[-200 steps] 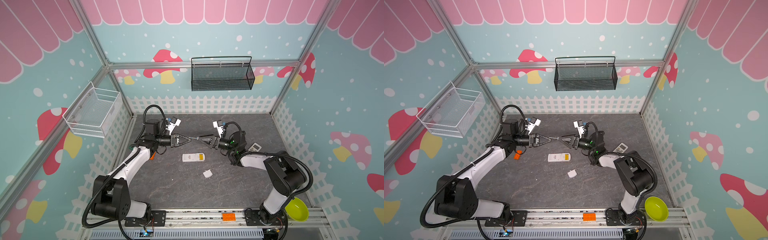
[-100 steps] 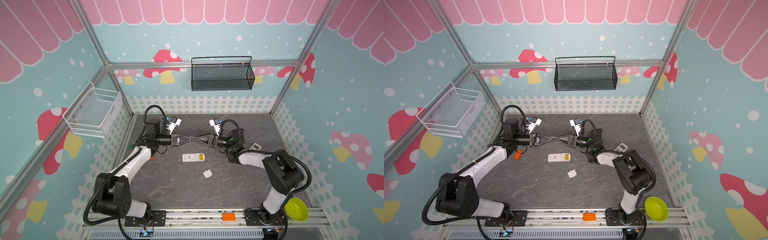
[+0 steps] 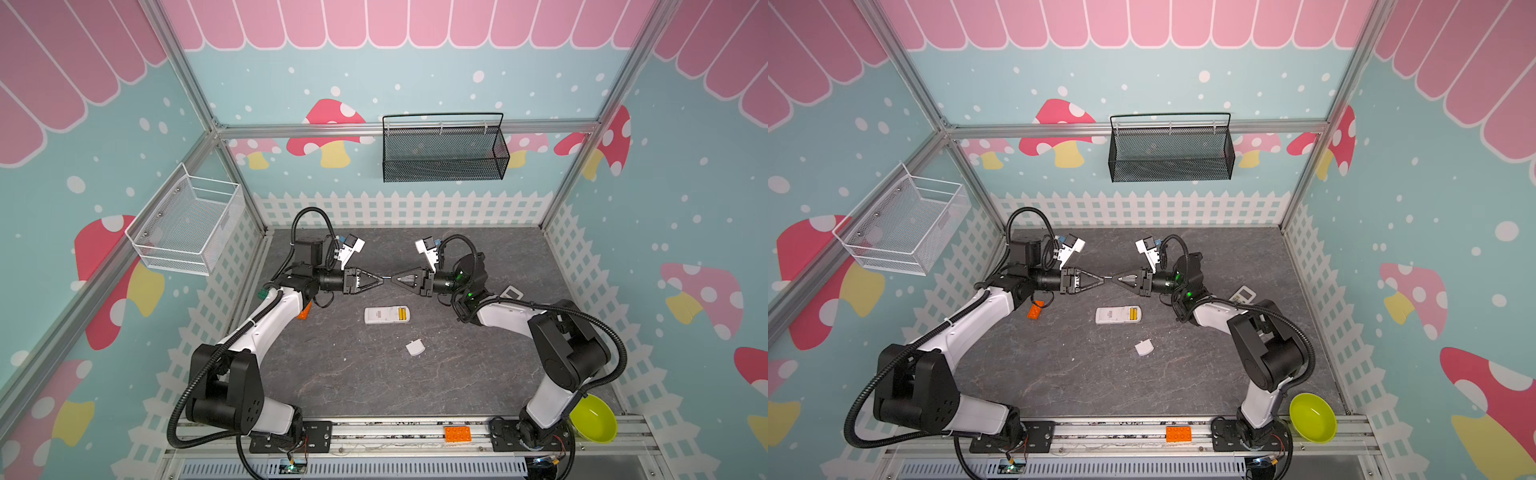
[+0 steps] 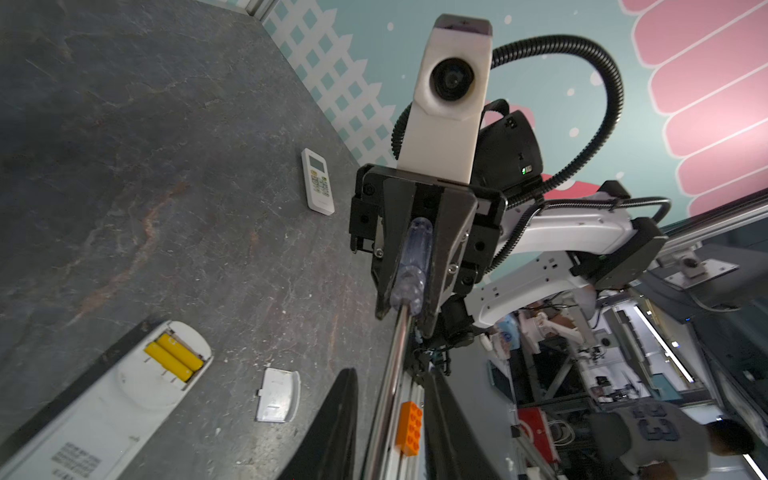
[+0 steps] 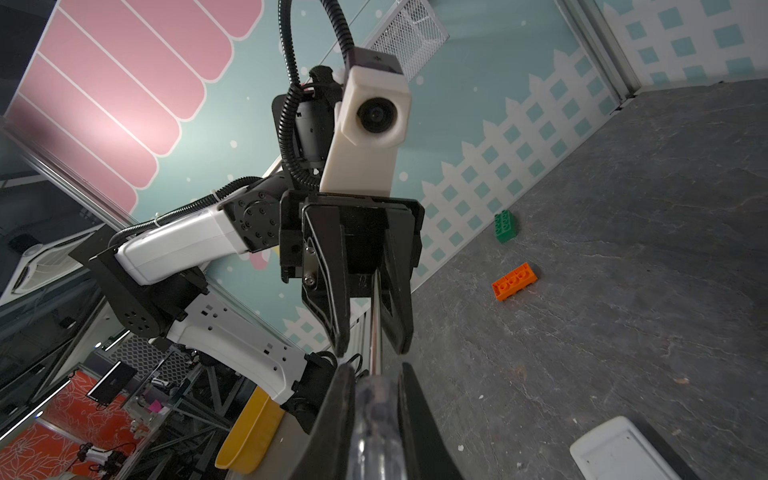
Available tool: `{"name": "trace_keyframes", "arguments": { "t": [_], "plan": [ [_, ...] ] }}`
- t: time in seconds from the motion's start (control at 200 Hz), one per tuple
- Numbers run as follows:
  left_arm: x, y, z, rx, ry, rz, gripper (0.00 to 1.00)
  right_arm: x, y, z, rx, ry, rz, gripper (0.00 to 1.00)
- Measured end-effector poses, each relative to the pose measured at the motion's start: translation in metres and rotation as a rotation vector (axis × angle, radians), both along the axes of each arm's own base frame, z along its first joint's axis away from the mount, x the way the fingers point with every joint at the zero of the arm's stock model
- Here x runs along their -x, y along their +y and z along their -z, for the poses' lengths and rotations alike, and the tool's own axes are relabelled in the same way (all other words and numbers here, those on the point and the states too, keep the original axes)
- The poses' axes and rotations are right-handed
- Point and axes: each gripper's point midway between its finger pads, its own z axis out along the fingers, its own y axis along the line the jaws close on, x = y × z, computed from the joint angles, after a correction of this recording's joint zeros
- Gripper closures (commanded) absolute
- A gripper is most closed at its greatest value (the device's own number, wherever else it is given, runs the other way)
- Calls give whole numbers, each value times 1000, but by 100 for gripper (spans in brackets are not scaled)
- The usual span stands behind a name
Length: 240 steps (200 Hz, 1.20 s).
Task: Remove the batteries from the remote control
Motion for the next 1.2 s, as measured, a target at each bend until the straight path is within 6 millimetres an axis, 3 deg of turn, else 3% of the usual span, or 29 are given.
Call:
{"name": "trace_keyframes", "arguments": {
  "t": [0.155, 0.225, 0.395, 0.665, 0.796, 1.001, 1.201],
  "plan": [
    [-13, 7, -12, -163, -166, -33, 34, -7, -37, 2, 55, -20, 97, 100],
    [-15, 10, -10, -249, -261, -26, 15, -12, -61, 0, 90, -47, 164, 100],
    [-9, -1, 35, -495, -468, 109, 3, -15, -96, -3, 230, -163, 299, 100],
    [1, -23, 143, -805, -631, 443, 3, 7, -128, -2, 445, -372, 436, 100],
    [-3, -28, 170, -857, -678, 525, 4, 17, -140, 5, 527, -455, 459, 100],
    [-14, -31, 211, -925, -709, 611, 4, 22, -151, 41, 668, -459, 441, 100],
    [-32, -37, 232, -970, -732, 637, 7, 26, -157, 52, 736, -505, 423, 100]
  ]
}}
